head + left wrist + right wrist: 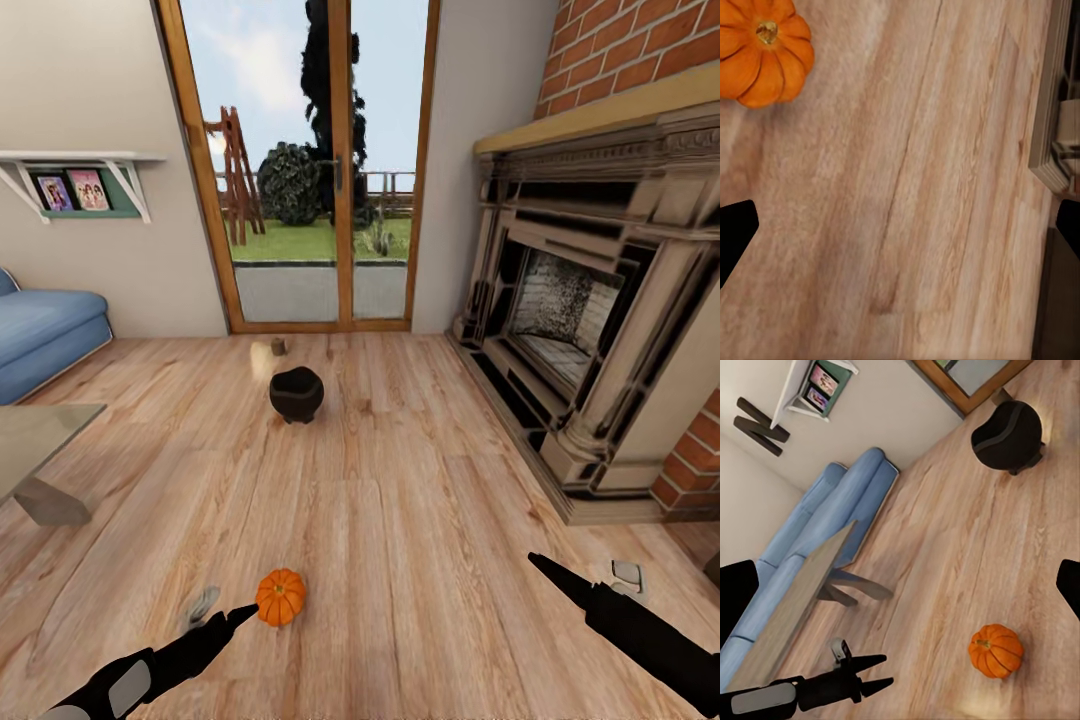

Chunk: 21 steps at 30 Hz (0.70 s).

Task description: Place each of the two pumpkins and all three candles from the living room inside a cabinet in the living room (use any cabinet), then make sure every cabinet is closed, and position the cauldron so it is next to a table in the living room.

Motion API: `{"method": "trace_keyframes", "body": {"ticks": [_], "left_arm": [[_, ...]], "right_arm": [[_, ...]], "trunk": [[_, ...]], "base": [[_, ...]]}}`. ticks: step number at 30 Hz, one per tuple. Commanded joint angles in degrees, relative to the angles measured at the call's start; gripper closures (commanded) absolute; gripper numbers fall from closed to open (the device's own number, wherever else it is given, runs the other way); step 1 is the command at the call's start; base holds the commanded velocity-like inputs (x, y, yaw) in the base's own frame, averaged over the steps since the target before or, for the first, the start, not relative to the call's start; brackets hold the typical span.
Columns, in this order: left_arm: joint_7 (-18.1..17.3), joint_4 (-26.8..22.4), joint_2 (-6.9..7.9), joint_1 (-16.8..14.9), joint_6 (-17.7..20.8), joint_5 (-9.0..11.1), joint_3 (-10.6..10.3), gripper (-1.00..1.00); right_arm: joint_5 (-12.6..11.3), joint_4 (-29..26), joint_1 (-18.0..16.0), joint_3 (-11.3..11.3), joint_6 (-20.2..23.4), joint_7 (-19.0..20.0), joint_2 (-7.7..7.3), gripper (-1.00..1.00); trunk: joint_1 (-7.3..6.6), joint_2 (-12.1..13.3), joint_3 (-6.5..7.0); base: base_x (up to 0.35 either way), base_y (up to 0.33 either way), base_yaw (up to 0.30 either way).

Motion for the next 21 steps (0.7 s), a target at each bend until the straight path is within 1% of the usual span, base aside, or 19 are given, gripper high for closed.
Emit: {"method": "trace_keyframes", "body": {"ticks": [1, 11, 13, 15, 16, 17, 18, 20, 21], "left_arm": [[-0.72, 0.0, -0.01, -0.03, 0.57, -0.08, 0.46, -1.0], [-1.98, 0.03, 0.07, -0.02, 0.62, -0.06, 0.43, -1.0], [-3.33, 0.07, 0.36, -0.01, 0.76, -0.06, 0.47, -1.0], [-6.05, 0.13, 1.42, 0.11, 0.89, -0.05, 0.49, -1.0], [-7.96, 0.17, 2.48, 0.19, 1.01, -0.03, 0.5, -1.0], [-8.86, 0.2, 3.07, 0.2, 1.08, -0.02, 0.5, -1.0], [-10.78, 0.23, 4.44, 0.25, 1.23, 0.02, 0.5, -1.0], [-12.55, 0.27, 5.78, 0.24, 1.34, 0.16, 0.51, -1.0], [-14.84, 0.33, 7.43, 0.28, 1.42, 0.97, 0.51, -1.0]], "right_arm": [[-0.21, 0.0, -0.03, -0.03, 0.35, 0.06, 0.0, -1.0], [-0.21, 0.02, -0.02, 0.02, 0.4, 0.06, -0.14, -1.0], [-0.21, 0.02, -0.02, 0.04, 0.42, 0.06, -0.2, -1.0], [-0.21, 0.01, -0.02, 0.05, 0.42, 0.06, -0.23, -1.0], [-0.21, 0.0, -0.02, 0.11, 0.43, 0.06, -0.24, -1.0], [-0.21, 0.0, -0.02, 0.15, 0.43, 0.06, -0.25, -1.0], [-0.21, 0.01, -0.04, 0.21, 0.43, 0.06, -0.25, -1.0], [-0.21, 0.01, -0.05, 0.25, 0.41, 0.06, -0.26, -1.0], [-0.21, 0.03, -0.03, 0.33, 0.41, 0.06, -0.26, -1.0]], "trunk": [[0.21, -0.44, -0.23], [2.41, -4.45, -2.03], [2.85, -5.25, -2.39], [3.29, -6.05, -2.75], [3.51, -6.45, -2.93], [3.73, -6.85, -3.11], [3.95, -7.25, -3.29], [4.39, -8.06, -3.65], [4.61, -8.46, -3.82]], "base": [[0.0, 0.0, 0.0], [0.0, 0.0, 0.0], [0.0, 0.0, 0.0], [0.0, 0.0, 0.0], [0.0, 0.0, 0.0], [0.0, 0.0, 0.0], [0.0, 0.0, 0.0], [0.0, 0.0, 0.0], [0.0, 0.0, 0.0]]}}
